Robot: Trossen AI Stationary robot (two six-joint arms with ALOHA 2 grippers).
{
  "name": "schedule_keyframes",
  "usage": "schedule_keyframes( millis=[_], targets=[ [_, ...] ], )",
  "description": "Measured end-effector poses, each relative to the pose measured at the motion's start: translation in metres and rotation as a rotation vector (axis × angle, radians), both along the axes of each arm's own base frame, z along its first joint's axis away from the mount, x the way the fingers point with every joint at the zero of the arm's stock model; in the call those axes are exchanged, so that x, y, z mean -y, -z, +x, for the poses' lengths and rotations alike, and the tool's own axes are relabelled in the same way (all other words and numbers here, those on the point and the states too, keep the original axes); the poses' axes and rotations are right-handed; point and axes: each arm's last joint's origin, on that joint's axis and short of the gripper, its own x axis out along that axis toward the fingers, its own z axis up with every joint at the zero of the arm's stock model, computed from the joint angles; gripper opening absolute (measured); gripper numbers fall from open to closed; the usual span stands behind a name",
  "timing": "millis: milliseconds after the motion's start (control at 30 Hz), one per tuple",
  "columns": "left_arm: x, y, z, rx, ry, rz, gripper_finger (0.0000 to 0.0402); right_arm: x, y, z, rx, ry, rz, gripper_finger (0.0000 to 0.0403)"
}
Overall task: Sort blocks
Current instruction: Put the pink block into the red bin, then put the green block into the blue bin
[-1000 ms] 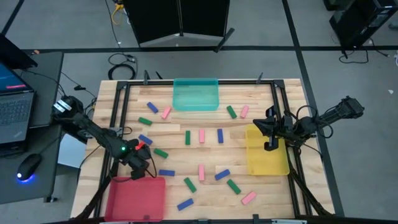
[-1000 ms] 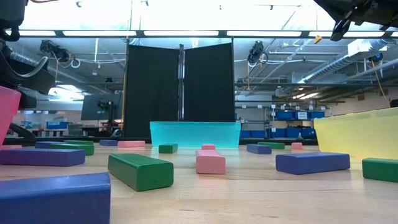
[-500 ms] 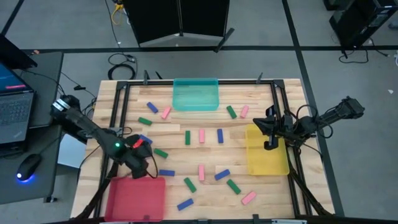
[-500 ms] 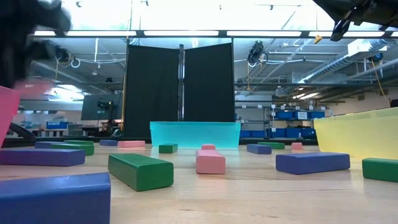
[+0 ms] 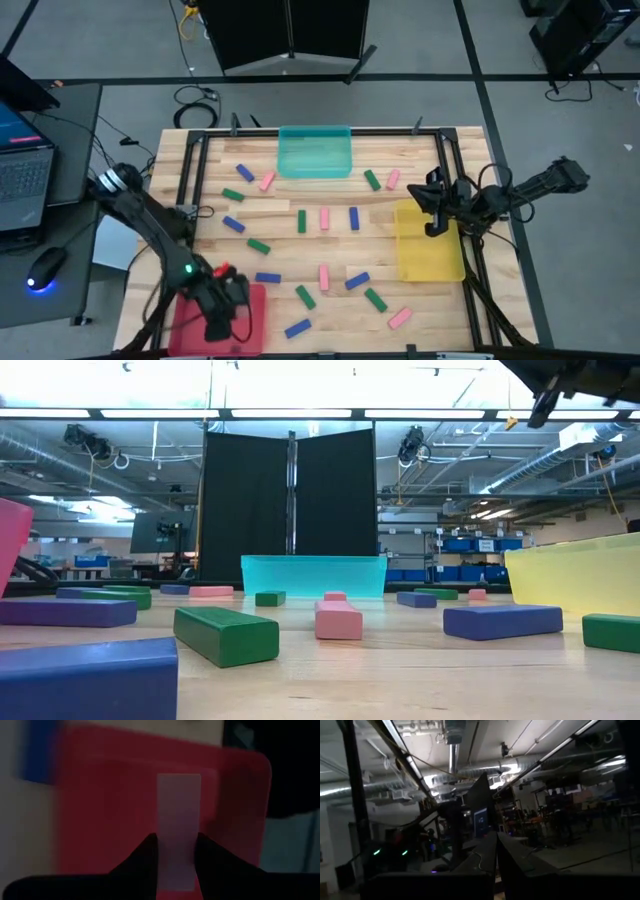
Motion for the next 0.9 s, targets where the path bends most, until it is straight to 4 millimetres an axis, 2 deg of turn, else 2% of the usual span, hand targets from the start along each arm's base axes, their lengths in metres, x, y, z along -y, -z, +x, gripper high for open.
schedule_keyframes(
  millis=[133, 300, 367, 500, 633, 733, 900],
  targets=[
    [0.018, 0.015, 0.003, -0.083, -0.019, -0.078, 0.0101, -0.003, -0.018, 0.015, -0.084, 0.023, -0.047, 0.0025],
    [0.026, 0.036, 0.001, -0.225, -0.084, -0.056, 0.0104, -0.006, -0.045, 0.049, -0.327, 0.052, -0.083, 0.0035],
    [0.027, 0.042, 0.000, -0.280, -0.095, -0.047, 0.0141, -0.006, -0.050, 0.065, -0.460, 0.065, -0.071, 0.0047],
    [0.028, 0.044, -0.001, -0.347, -0.098, -0.063, 0.0250, 0.002, -0.043, 0.092, -0.713, 0.124, -0.012, 0.0085],
    [0.027, 0.041, 0.000, -0.384, -0.112, -0.082, 0.0320, 0.020, -0.029, 0.109, -0.880, 0.223, 0.108, 0.0139],
    [0.032, 0.030, 0.006, -0.292, -0.087, -0.073, 0.0338, 0.040, -0.016, 0.115, -0.987, 0.285, 0.235, 0.0180],
    [0.036, -0.007, 0.018, -0.072, -0.035, 0.063, 0.0328, 0.071, 0.006, 0.123, -1.137, 0.373, 0.389, 0.0233]
  ],
)
